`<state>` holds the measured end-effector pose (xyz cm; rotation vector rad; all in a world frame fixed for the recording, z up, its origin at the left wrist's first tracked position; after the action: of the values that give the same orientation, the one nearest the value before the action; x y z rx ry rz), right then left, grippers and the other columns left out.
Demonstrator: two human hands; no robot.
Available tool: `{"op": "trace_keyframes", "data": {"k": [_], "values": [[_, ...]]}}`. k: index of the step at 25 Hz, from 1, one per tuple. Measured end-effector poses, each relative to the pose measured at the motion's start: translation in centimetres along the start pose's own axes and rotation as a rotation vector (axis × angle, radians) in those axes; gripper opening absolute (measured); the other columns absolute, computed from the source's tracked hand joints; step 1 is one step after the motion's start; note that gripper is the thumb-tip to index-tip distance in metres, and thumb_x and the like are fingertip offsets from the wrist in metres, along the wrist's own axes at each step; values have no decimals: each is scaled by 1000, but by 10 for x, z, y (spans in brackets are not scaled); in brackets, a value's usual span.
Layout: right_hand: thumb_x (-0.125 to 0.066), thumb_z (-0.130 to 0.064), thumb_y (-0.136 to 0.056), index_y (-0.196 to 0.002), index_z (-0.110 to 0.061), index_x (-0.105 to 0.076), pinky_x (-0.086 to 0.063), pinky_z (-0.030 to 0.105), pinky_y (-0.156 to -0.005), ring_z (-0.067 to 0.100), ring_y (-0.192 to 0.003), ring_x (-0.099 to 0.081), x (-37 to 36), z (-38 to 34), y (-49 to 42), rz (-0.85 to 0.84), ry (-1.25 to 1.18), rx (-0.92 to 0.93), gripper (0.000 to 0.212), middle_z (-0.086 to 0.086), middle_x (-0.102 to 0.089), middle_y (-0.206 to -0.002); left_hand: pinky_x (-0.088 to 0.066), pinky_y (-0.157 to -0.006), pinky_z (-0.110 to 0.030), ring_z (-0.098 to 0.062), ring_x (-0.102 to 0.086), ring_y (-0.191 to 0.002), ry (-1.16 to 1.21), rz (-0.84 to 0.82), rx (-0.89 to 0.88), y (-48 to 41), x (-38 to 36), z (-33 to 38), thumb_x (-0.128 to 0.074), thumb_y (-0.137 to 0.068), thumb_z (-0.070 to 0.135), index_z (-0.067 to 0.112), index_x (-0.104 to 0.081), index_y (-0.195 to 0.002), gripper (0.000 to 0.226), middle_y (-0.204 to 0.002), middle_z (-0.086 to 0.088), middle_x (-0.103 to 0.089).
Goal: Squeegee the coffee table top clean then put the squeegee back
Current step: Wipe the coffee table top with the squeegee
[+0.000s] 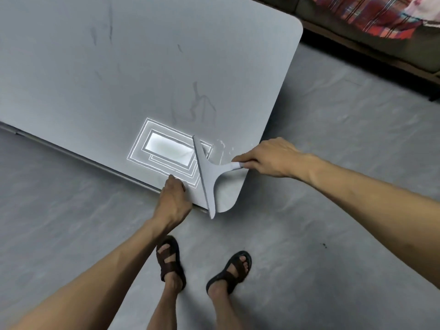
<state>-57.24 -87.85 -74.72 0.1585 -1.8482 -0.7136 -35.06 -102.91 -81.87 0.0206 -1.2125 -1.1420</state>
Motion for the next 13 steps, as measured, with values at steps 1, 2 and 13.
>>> {"op": "trace_keyframes", "data": {"k": [1,2,13], "values": [[-30,-60,-97,-133,-59,-42,-38,31,-74,20,-110,-60,3,8,7,3,-1,-31,38,-14,-65,-124,-33,-72,-34,-33,-48,-91,-23,-24,1,0,-2,5,-52,-74,-2,6,-43,-88,18,-105,-17,-46],[-30,-59,-97,-133,-59,-42,-37,31,-72,21,-107,-61,6,16,14,9,-2,-62,38,-13,-66,-122,-33,-73,-34,-34,-47,-94,-47,-48,9,-1,-1,8,-50,-76,-1,6,-42,-89,17,-110,-18,-44],[-32,-58,-97,-127,-66,-42,-41,32,-58,22,-79,-60,-1,108,115,5,-36,-371,32,-6,-71,-104,-38,-80,-43,-46,-46,-107,-107,-187,86,0,-17,30,-49,-74,4,1,-42,-96,23,-124,-25,-36]]}}
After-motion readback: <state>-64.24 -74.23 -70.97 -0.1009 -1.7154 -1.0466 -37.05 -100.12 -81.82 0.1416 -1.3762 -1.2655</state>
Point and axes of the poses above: each hand's wrist, its own y-axis away from the middle knuckle, its own x-axis out of the back of the hand, z = x × y, the point moved 2 cm from there along -y, towards the middle knuckle
